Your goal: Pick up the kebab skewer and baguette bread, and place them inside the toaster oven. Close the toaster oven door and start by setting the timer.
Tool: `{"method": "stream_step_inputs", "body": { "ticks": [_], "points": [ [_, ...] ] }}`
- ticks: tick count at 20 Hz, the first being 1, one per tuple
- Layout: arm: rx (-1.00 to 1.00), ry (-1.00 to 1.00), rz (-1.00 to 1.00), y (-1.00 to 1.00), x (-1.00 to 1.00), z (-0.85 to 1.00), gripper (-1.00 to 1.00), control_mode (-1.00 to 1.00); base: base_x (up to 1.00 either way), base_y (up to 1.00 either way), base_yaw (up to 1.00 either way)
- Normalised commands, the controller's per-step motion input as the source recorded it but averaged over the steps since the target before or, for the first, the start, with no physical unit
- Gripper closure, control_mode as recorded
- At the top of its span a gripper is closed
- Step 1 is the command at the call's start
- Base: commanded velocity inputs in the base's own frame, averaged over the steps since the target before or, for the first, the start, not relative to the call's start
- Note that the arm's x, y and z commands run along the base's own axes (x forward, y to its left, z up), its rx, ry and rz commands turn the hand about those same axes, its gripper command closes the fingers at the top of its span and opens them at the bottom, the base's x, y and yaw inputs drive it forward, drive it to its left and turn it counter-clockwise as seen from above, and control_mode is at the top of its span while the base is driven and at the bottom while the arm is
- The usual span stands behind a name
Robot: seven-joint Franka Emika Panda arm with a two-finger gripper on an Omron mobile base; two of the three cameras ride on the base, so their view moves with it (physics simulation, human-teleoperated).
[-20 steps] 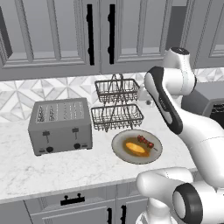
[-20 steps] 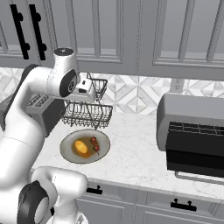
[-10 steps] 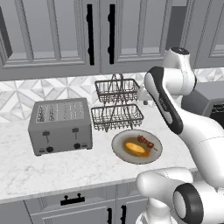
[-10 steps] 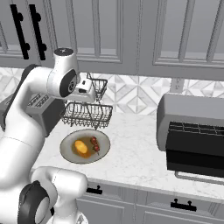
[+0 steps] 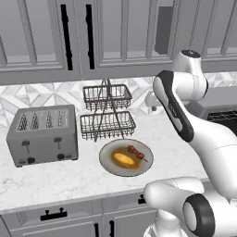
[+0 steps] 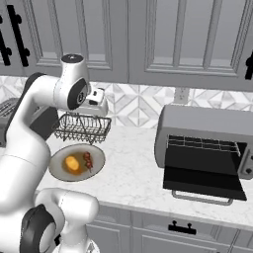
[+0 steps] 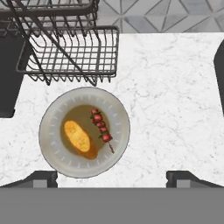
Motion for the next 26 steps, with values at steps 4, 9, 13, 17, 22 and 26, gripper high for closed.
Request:
{"method": "stream_step_inputs", "body": {
  "ticks": [4, 9, 13, 17, 22, 26],
  "points": [
    [0.00, 0.00, 0.00, 0.00, 0.00, 0.00, -1.00, 1.00, 0.00, -0.29, 0.00],
    [0.00, 0.00, 0.00, 0.00, 0.00, 0.00, -1.00, 1.00, 0.00, -0.55, 0.00],
    [0.00, 0.00, 0.00, 0.00, 0.00, 0.00, -1.00, 1.00, 0.00, -0.62, 0.00],
    [0.00, 0.00, 0.00, 0.00, 0.00, 0.00, -1.00, 1.00, 0.01, -0.38, 0.00],
    [0.00, 0.00, 0.00, 0.00, 0.00, 0.00, -1.00, 1.00, 0.00, 0.00, 0.00],
    [0.00, 0.00, 0.00, 0.00, 0.00, 0.00, -1.00, 1.00, 0.00, 0.00, 0.00]
  ]
}}
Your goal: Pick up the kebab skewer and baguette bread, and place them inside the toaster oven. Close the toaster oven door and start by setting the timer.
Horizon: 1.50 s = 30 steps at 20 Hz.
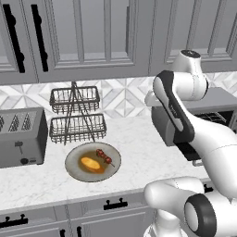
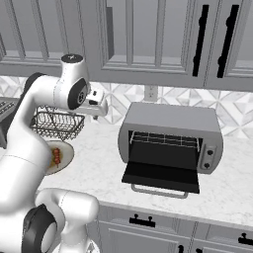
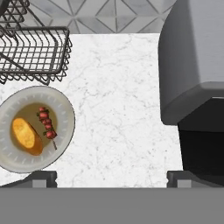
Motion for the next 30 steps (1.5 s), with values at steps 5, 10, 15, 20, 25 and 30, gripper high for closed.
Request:
{"method": "stream_step_inputs", "body": {
  "ticks": [5, 10, 15, 20, 25, 30],
  "points": [
    [0.00, 0.00, 0.00, 0.00, 0.00, 0.00, -1.00, 1.00, 0.00, 0.00, 0.00],
    [0.00, 0.00, 0.00, 0.00, 0.00, 0.00, -1.00, -1.00, 0.00, 0.00, 0.00],
    [0.00, 0.00, 0.00, 0.00, 0.00, 0.00, -1.00, -1.00, 0.00, 0.00, 0.00],
    [0.00, 0.00, 0.00, -0.10, -0.24, -0.15, -1.00, -1.00, 0.00, 0.00, 0.00],
    [0.08, -0.09, 0.03, -0.78, -0.39, -0.18, -1.00, -1.00, 0.00, 0.00, 0.00],
    [0.15, -0.26, 0.20, -1.00, -0.25, -0.04, -1.00, -1.00, 0.00, 0.00, 0.00]
  ]
}}
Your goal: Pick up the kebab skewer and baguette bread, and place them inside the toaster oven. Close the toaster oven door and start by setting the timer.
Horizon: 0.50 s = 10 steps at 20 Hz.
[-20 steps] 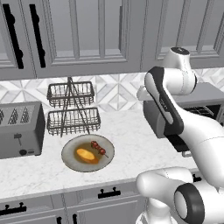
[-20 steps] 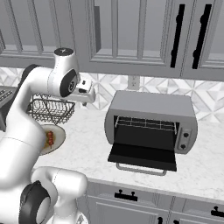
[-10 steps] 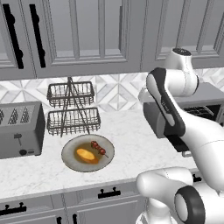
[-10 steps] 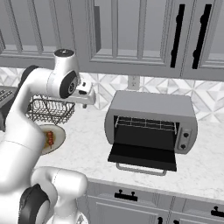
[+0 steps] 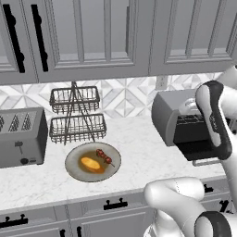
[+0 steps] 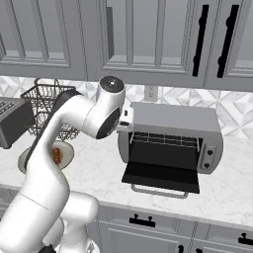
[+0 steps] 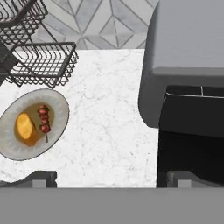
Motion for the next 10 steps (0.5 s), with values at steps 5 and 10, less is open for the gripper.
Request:
{"method": "stream_step_inputs", "body": {
  "ticks": [5, 10],
  "points": [
    [0.05, -0.31, 0.24, -0.81, -0.03, -0.34, -1.00, -1.00, 0.00, 0.00, 0.00],
    [0.05, -0.33, 0.08, -0.32, 0.13, -0.67, -1.00, -1.00, 0.00, 0.00, 0.00]
  ]
}}
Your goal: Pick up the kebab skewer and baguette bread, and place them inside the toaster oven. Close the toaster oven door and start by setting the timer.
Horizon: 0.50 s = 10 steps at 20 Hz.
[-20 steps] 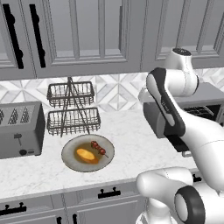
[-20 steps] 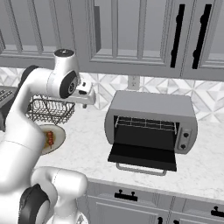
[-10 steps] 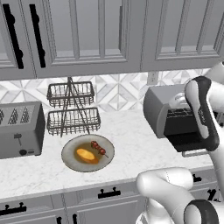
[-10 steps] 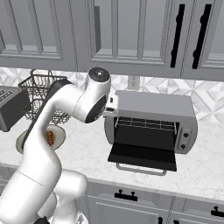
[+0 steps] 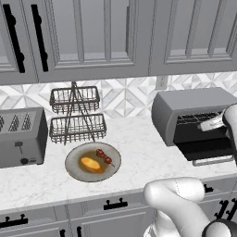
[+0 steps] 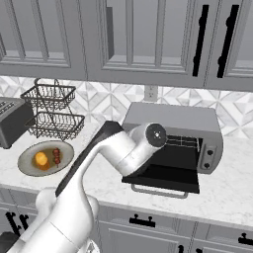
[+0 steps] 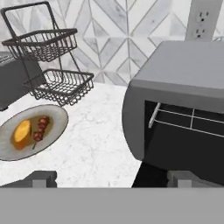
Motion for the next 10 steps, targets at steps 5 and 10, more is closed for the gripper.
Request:
{"method": "stream_step_inputs", "body": {
  "ticks": [5, 10],
  "points": [
    [0.02, -0.36, 0.01, -0.07, 0.23, -0.66, -1.00, -1.00, 0.00, 0.00, 0.00],
    [0.01, -0.33, 0.01, -0.36, 0.44, -0.18, -1.00, -1.00, 0.00, 0.00, 0.00]
  ]
}}
